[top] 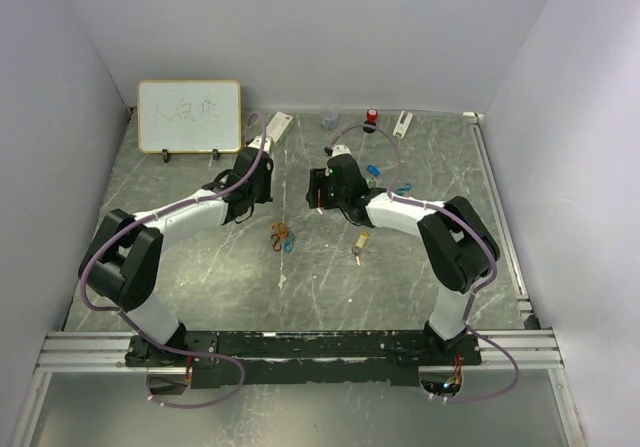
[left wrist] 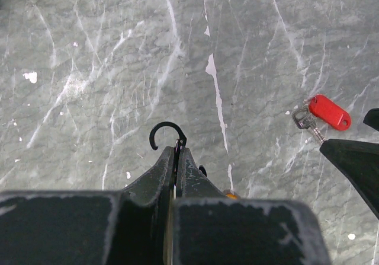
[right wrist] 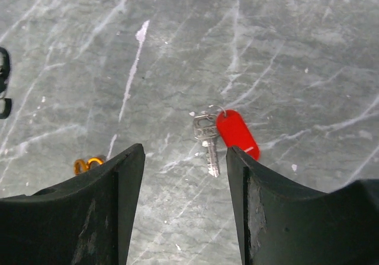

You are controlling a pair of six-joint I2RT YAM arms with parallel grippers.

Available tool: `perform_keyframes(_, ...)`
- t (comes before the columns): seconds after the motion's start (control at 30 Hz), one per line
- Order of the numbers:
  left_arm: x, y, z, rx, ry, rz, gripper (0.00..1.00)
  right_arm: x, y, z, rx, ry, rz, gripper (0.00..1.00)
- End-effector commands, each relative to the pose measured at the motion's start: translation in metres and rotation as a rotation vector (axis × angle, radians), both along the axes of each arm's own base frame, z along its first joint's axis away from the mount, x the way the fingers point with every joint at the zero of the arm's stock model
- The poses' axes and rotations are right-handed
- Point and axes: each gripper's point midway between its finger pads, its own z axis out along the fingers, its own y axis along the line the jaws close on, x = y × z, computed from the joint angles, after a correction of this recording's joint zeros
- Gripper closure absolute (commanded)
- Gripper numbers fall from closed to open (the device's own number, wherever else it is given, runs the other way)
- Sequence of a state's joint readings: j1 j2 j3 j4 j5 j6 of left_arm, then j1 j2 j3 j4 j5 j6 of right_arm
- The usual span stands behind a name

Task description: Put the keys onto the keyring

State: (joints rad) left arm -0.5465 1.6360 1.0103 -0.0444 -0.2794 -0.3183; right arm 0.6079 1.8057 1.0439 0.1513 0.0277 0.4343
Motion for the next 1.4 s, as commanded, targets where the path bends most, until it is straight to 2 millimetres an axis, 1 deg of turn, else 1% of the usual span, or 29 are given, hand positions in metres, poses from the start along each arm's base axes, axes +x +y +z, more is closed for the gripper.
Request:
perform_keyframes(0.0, 0.0, -0.002, 0.005, -0.015, -0.009, -0.013, 0.93, 0.012, -0.01, -0.004, -0.071, 0.015, -0.062, 0.43)
perform_keyframes(0.1, -0.001, -0.002, 0.005, -0.018, -0.009, -0.016, 0.93, 0.016, -0.012, -0.01, -0.093, 0.028, -0.07, 0.43)
perform_keyframes(0.23, -0.002, -0.002, 0.005, -0.023, -0.009, -0.017, 0.93, 0.016, -0.012, -0.013, -0.056, 0.046, -0.051, 0.42)
perform_keyframes(0.53, -0.002, -0.004, 0.002, -0.03, -0.002, -0.023, 0.93, 0.018, -0.028, -0.023, 0.029, 0.079, -0.029, 0.39)
perform_keyframes(0.63, -0.002, -0.005, 0.001, -0.03, 0.0, -0.024, 0.93, 0.014, -0.023, -0.027, 0.053, 0.091, -0.003, 0.39)
perform_keyframes(0.67, -0.002, -0.004, 0.0, -0.028, 0.002, -0.022, 0.93, 0.02, -0.03, -0.027, 0.063, 0.087, -0.018, 0.39)
perform_keyframes(0.73, -0.002, -0.004, 0.001, -0.031, -0.002, -0.022, 0.93, 0.021, -0.033, -0.029, 0.073, 0.092, -0.017, 0.39)
perform_keyframes(1.03, -0.002, -0.005, 0.0, -0.031, 0.002, -0.023, 0.93, 0.015, -0.029, -0.045, 0.091, 0.143, 0.008, 0.39)
perform_keyframes(1.17, -0.002, -0.005, 0.002, -0.03, -0.002, -0.023, 0.93, 0.01, -0.025, -0.048, 0.112, 0.156, 0.023, 0.39)
perform_keyframes(1.3, -0.002, -0.005, 0.005, -0.031, -0.005, -0.023, 0.93, 0.004, -0.018, -0.048, 0.139, 0.169, 0.048, 0.4)
perform_keyframes(1.37, -0.001, -0.005, 0.008, -0.032, -0.006, -0.023, 0.93, -0.009, -0.017, -0.057, 0.144, 0.195, 0.061, 0.4)
